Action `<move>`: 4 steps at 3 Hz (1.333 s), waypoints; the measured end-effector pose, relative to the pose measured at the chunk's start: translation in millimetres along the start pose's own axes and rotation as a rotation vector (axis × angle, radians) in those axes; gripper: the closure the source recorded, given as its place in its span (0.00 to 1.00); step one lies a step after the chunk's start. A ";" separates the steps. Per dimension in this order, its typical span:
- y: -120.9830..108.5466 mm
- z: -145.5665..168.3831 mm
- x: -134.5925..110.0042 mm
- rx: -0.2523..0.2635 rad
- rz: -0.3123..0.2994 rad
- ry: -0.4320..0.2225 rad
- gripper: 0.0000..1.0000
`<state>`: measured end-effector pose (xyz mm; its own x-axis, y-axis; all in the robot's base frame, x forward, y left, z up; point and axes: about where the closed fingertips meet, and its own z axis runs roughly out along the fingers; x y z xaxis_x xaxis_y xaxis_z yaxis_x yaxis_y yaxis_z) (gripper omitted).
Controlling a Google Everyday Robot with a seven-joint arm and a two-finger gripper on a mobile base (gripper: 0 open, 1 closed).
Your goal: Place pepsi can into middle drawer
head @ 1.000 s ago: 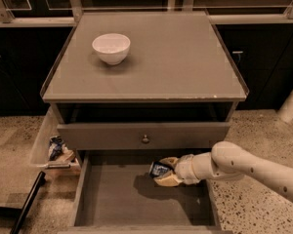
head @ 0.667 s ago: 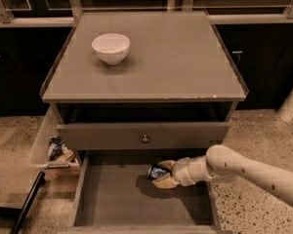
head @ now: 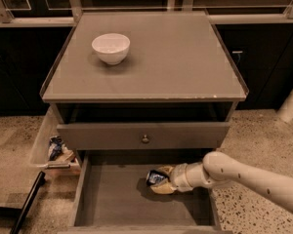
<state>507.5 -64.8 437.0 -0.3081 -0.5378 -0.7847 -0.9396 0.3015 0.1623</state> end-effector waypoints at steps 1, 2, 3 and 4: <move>3.5 19.7 20.2 0.014 -0.007 -0.011 1.00; 2.6 31.6 31.6 0.043 -0.023 -0.023 1.00; 0.2 40.6 35.4 0.065 -0.041 -0.041 1.00; 0.2 40.8 35.4 0.065 -0.041 -0.041 0.81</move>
Offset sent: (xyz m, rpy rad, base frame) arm -0.0061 0.0078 -0.0620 0.0008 -0.0947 -0.0510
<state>502.4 -51.7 384.8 -0.2621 -0.5183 -0.8140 -0.9391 0.3311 0.0916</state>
